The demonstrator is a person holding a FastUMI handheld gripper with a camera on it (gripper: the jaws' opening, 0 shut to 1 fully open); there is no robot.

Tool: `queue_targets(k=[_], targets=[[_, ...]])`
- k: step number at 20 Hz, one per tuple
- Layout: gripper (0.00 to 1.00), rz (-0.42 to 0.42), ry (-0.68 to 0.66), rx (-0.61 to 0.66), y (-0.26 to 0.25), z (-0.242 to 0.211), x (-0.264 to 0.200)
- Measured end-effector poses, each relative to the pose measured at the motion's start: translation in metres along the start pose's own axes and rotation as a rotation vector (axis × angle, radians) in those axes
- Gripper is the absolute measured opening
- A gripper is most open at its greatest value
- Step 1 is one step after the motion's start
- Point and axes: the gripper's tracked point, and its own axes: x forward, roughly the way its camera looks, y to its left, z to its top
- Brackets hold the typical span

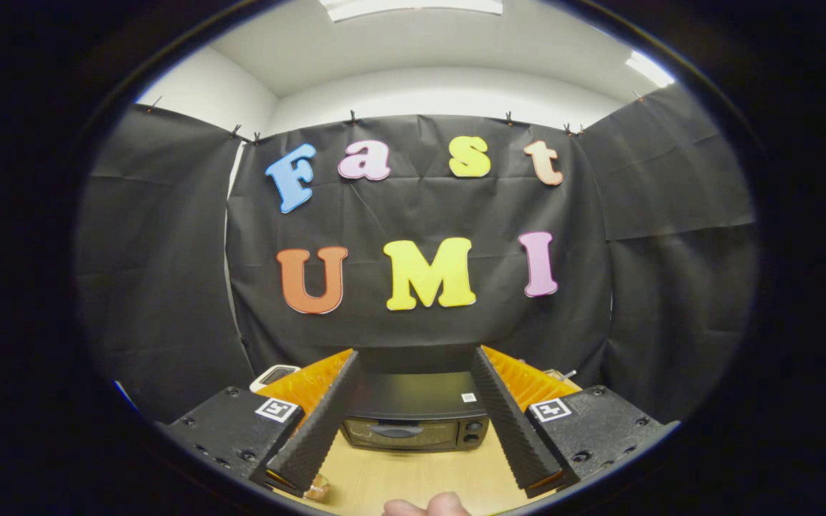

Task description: Open the toaster oven, put the food inside, and close the toaster oven door.

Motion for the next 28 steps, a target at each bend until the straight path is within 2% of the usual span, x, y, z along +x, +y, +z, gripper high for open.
queue_targets(k=[18,24,28], targets=[[1.00,-0.034,0.031,0.013,-0.017,-0.012,0.004],[1.00,-0.030,0.088,0.013,-0.016,-0.037,0.021],[1.00,-0.018,0.166,0.039,-0.002,-0.081,0.045]])
